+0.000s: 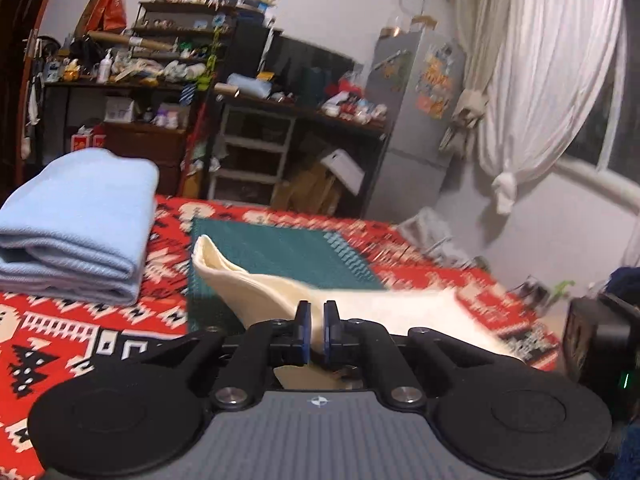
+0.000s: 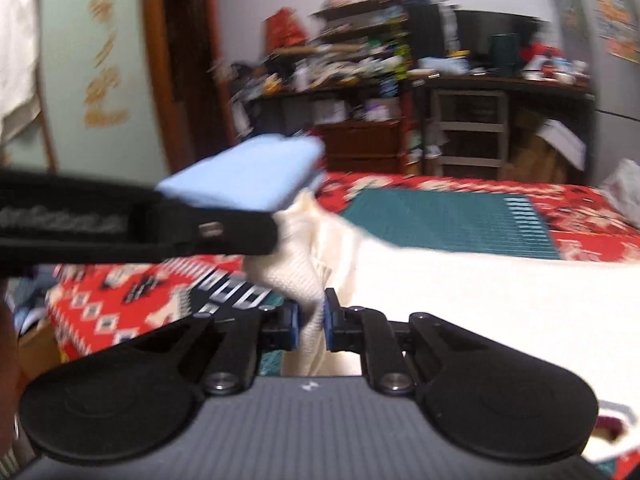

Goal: Fold clothes

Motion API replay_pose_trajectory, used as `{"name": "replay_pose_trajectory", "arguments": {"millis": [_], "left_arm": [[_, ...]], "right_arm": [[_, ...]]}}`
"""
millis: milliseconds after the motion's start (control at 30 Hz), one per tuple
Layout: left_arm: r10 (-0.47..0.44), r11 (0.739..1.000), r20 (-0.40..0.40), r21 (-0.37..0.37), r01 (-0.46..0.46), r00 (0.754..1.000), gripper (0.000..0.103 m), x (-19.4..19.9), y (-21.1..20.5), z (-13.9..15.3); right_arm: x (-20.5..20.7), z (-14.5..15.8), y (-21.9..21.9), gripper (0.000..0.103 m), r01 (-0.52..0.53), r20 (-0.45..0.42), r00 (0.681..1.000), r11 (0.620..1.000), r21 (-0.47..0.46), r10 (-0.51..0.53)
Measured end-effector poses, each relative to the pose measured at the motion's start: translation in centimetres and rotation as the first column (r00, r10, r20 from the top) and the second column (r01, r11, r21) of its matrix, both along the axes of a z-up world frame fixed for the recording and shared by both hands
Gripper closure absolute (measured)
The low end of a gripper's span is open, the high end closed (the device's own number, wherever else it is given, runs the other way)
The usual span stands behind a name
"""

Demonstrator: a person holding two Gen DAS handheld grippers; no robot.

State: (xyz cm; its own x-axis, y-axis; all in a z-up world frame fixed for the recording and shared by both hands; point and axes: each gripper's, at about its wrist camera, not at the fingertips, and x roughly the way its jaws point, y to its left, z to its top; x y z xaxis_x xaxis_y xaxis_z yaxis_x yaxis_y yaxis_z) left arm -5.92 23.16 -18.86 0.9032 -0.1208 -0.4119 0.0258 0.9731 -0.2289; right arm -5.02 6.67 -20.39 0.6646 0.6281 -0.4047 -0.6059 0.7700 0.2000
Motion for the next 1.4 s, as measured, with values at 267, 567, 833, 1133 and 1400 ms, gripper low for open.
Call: {"name": "replay_pose_trajectory", "arguments": {"millis": [267,567,833,1133,1400], "left_arm": [[-0.074,0.997,-0.036,0.004,0.074,0.997,0.096,0.0,-2.3,-1.4],[-0.151,0.987,-0.106,0.035,0.155,0.983,0.096,1.2,-5.0,-3.8],[-0.156,0.987,-0.129,0.004,0.158,0.979,0.096,2.6,-5.2,-4.8],[-0.134,0.991,-0.158,-0.044,0.129,0.978,0.096,2.7,-4.4,-5.6],[-0.169,0.985,-0.127,-0.045,0.164,0.977,0.088,3.1,-5.2,-4.8]], "right_arm": [[0.7,-3.6,-10.2,0.091,0.303,-0.314,0.917,0.942,0.143,-0.247],[1.5,-4.8,-14.0,0.080,0.374,-0.448,0.861,0.897,0.236,-0.241],[5.0,-4.1,-13.9,0.091,0.393,-0.432,0.860,0.893,0.220,-0.272],[4.7,-4.4,-15.1,0.081,0.401,-0.471,0.845,0.884,0.242,-0.254],[5.5,-4.3,-14.5,0.094,0.368,-0.471,0.854,0.898,0.241,-0.223]]}}
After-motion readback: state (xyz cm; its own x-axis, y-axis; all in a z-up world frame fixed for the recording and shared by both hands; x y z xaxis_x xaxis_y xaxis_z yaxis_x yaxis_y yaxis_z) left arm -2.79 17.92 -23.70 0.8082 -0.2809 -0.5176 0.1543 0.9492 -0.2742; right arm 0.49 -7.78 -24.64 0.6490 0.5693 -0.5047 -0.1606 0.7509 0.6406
